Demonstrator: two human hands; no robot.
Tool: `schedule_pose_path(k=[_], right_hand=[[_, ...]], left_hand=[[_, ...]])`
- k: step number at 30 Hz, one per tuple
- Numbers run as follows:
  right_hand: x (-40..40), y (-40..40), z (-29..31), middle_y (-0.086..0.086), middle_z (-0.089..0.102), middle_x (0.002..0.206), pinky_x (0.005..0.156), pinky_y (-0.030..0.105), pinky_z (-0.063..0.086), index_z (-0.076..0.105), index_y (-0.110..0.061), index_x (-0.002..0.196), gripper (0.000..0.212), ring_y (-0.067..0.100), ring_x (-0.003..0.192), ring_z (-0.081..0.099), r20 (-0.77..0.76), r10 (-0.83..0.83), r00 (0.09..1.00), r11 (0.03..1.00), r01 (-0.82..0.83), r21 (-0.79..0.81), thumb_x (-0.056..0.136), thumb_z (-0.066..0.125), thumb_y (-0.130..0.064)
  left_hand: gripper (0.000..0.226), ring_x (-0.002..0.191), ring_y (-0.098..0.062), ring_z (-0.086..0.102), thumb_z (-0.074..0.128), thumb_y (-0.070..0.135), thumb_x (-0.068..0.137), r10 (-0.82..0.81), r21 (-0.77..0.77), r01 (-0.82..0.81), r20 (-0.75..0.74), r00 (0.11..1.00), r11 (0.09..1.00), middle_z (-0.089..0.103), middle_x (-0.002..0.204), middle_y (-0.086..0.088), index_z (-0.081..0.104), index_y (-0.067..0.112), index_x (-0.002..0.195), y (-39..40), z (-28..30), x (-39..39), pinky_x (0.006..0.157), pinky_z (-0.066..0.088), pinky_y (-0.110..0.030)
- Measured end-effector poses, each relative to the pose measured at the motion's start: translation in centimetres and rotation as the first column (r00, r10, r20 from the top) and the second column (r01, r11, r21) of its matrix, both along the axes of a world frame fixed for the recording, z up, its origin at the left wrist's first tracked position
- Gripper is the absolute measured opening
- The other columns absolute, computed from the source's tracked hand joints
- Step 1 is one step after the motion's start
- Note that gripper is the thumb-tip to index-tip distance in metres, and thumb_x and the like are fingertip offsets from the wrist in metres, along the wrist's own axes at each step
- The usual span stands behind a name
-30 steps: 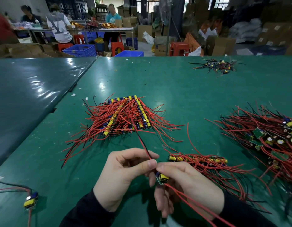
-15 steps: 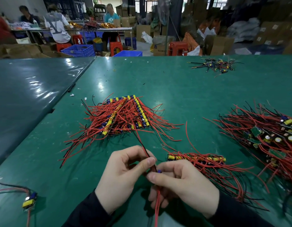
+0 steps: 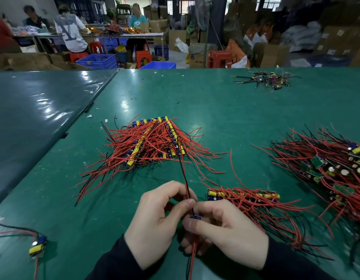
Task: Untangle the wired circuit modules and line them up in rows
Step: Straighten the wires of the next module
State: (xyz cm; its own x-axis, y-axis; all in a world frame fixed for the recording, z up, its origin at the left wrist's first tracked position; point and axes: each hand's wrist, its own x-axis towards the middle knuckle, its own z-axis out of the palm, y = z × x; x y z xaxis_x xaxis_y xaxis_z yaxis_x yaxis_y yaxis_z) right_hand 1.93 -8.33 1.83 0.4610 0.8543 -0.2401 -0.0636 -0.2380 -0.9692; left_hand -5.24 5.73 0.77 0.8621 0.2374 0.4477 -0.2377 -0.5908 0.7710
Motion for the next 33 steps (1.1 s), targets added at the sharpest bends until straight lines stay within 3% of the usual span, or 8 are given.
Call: schedule_pose_path(k=[11,13,14,17,20,25,29,33], right_hand=[[0.2,0.0,0.3,0.014,0.067,0.074,0.057,0.023,0.051,0.057,0.005,0.092,0.014,0.021,0.063,0.064,0.026,0.095,0.995,0.994,-0.097,0.048,0.096,0.051,-0.007],[0.2,0.0,0.5,0.013,0.067,0.072,0.054,0.018,0.048,0.058,0.002,0.087,0.015,0.015,0.06,0.064,0.032,0.11,0.993,0.992,-0.112,0.055,0.096,0.051,-0.008],[0.2,0.0,0.6,0.012,0.068,0.071,0.052,0.016,0.047,0.058,-0.002,0.083,0.017,0.013,0.059,0.065,0.012,0.112,0.994,0.991,-0.112,0.066,0.096,0.052,-0.01],[0.7,0.0,0.9,0.013,0.068,0.066,0.049,0.02,0.049,0.06,-0.004,0.079,0.025,0.018,0.055,0.066,-0.151,0.095,0.984,0.991,-0.079,0.107,0.09,0.059,-0.026],[1.1,-0.1,1.1,0.015,0.069,0.066,0.051,0.023,0.051,0.057,-0.004,0.084,0.021,0.021,0.056,0.067,-0.262,0.133,0.956,0.987,-0.104,0.12,0.087,0.054,-0.024],[0.9,-0.1,1.0,0.014,0.067,0.068,0.045,0.021,0.047,0.056,-0.006,0.085,0.02,0.018,0.052,0.065,-0.304,0.195,0.932,0.98,-0.177,0.087,0.083,0.045,-0.023],[0.7,-0.3,0.6,0.006,0.064,0.064,0.04,0.022,0.037,0.056,-0.013,0.078,0.028,0.012,0.044,0.057,-0.048,0.163,0.985,0.986,-0.16,0.05,0.095,0.042,-0.029],[0.4,-0.3,0.2,0.003,0.062,0.056,0.037,0.016,0.036,0.058,-0.013,0.073,0.031,0.007,0.037,0.049,0.159,0.092,0.983,0.996,-0.091,-0.011,0.098,0.042,-0.022]], left_hand=[[0.007,0.065,-0.006,0.06,0.068,0.002,0.077,0.063,0.18,-0.102,0.208,0.976,0.978,0.063,0.07,0.005,0.069,0.007,0.072,-0.3,-0.1,-0.1,0.06,0.047,-0.018],[0.007,0.064,-0.006,0.063,0.072,0.006,0.073,0.114,0.024,-0.119,0.152,0.982,0.993,0.067,0.068,0.007,0.072,0.011,0.069,-0.5,-0.3,-0.1,0.06,0.049,-0.018],[0.006,0.063,-0.006,0.065,0.076,0.008,0.07,0.113,-0.159,-0.099,0.081,0.99,0.982,0.07,0.067,0.003,0.073,0.013,0.066,-0.5,-0.1,0.0,0.061,0.049,-0.017],[0.011,0.054,-0.009,0.06,0.078,0.015,0.056,-0.055,-0.667,0.004,-0.056,0.997,0.745,0.07,0.065,-0.006,0.075,0.007,0.062,-0.2,0.3,0.2,0.052,0.049,-0.017],[0.017,0.05,-0.009,0.056,0.074,0.016,0.05,-0.104,-0.8,-0.013,-0.094,0.99,0.6,0.067,0.062,-0.005,0.075,0.005,0.062,-0.3,0.6,0.1,0.049,0.046,-0.016],[0.02,0.049,-0.009,0.053,0.075,0.019,0.048,-0.189,-0.841,-0.046,-0.174,0.967,0.538,0.066,0.061,-0.005,0.075,0.006,0.064,-0.3,0.7,0.1,0.048,0.044,-0.016],[0.019,0.047,-0.009,0.055,0.075,0.018,0.052,-0.191,-0.816,-0.023,-0.163,0.968,0.577,0.064,0.059,-0.007,0.075,0.007,0.068,-0.1,0.7,0.1,0.046,0.046,-0.017],[0.012,0.052,-0.01,0.058,0.082,0.007,0.061,-0.032,-0.591,-0.024,-0.084,0.996,0.807,0.068,0.062,-0.007,0.073,0.005,0.068,-0.2,0.4,0.1,0.049,0.048,-0.02]])
